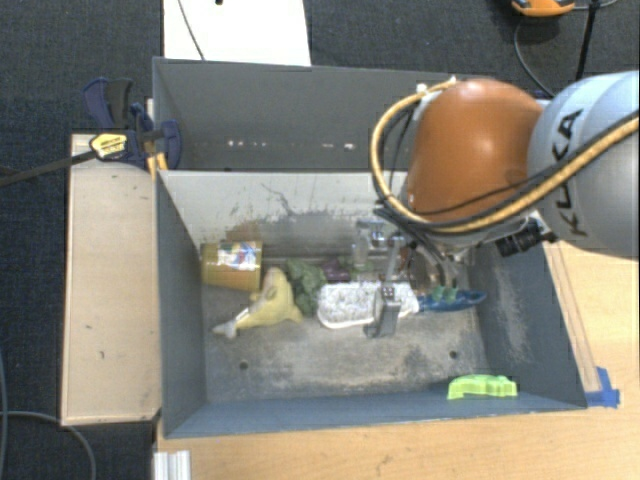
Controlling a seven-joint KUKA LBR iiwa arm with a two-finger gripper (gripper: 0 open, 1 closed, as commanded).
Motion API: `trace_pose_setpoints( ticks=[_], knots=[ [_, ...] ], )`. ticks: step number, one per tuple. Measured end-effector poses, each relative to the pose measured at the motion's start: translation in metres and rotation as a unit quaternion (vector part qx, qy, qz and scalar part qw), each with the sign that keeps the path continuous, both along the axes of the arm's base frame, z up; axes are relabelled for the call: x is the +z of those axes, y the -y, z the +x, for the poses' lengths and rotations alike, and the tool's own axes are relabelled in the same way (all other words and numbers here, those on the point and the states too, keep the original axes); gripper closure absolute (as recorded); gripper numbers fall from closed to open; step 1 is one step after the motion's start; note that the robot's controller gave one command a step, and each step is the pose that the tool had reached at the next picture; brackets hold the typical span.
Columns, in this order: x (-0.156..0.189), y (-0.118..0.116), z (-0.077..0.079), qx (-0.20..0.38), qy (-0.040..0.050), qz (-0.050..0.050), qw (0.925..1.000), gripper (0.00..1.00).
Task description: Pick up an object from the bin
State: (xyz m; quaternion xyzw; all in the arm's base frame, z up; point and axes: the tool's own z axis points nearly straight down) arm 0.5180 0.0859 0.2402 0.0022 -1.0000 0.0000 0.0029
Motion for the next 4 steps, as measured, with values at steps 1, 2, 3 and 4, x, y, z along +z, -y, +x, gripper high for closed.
trace_pose_setpoints(
  ticks=[1, 2, 3, 4],
  knots=[
    [0.005, 0.0, 0.002, -0.002, 0.0044, 0.001, 1.0, 0.0],
    [-0.046, -0.01, 0.025, 0.005, 0.0083, 0.001, 1.0, 0.0],
    [-0.09, -0.034, 0.023, 0.036, 0.005, 0.0, 0.9993, 0.0],
    [-0.134, -0.049, 0.019, -0.003, 0.0048, 0.001, 1.0, 0.0]
  ],
)
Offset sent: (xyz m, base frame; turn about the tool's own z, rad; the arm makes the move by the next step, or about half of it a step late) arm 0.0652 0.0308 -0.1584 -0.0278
